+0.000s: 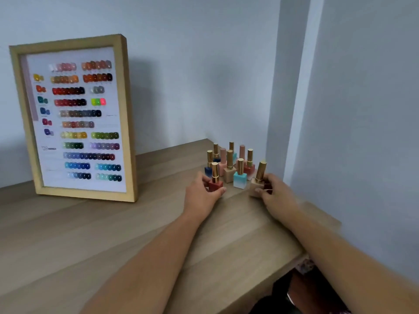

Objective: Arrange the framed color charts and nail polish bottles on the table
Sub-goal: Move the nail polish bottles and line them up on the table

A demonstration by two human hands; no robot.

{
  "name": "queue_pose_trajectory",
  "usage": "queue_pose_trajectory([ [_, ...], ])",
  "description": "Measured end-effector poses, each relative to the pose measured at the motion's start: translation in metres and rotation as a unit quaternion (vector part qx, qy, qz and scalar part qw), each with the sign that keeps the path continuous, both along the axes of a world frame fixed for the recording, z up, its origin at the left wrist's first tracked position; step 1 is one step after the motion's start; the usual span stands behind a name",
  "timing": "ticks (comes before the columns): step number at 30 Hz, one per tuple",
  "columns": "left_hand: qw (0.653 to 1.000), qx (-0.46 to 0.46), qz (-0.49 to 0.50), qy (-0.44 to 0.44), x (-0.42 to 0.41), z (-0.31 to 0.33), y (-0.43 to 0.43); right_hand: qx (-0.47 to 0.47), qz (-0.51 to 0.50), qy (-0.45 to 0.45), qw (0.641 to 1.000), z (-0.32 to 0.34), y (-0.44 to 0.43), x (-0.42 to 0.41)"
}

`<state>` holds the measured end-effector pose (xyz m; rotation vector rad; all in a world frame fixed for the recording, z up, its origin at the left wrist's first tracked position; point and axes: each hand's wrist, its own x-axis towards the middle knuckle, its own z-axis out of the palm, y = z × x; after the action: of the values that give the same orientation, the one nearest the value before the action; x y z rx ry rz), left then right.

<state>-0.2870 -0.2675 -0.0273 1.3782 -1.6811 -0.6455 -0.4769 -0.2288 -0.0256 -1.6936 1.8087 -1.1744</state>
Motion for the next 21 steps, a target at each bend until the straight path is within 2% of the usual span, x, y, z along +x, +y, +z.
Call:
queue_pose_trajectory([
  [8, 0.998, 0.005, 0.061, -0.016, -0.021, -0.005, -0.033, 0.013, -0.027, -0.015, 0.999, 0.001, -0.034, -0.018],
  [16, 0.998, 0.016, 0.061, -0.027, -0.025, -0.007, -0.038, 0.018, -0.011, 0.01, 1.0, -0.001, -0.042, -0.019],
  [21, 0.998, 0.008, 0.064, -0.026, -0.022, -0.004, -0.027, -0.007, -0.031, -0.017, 0.999, -0.001, -0.034, -0.017],
])
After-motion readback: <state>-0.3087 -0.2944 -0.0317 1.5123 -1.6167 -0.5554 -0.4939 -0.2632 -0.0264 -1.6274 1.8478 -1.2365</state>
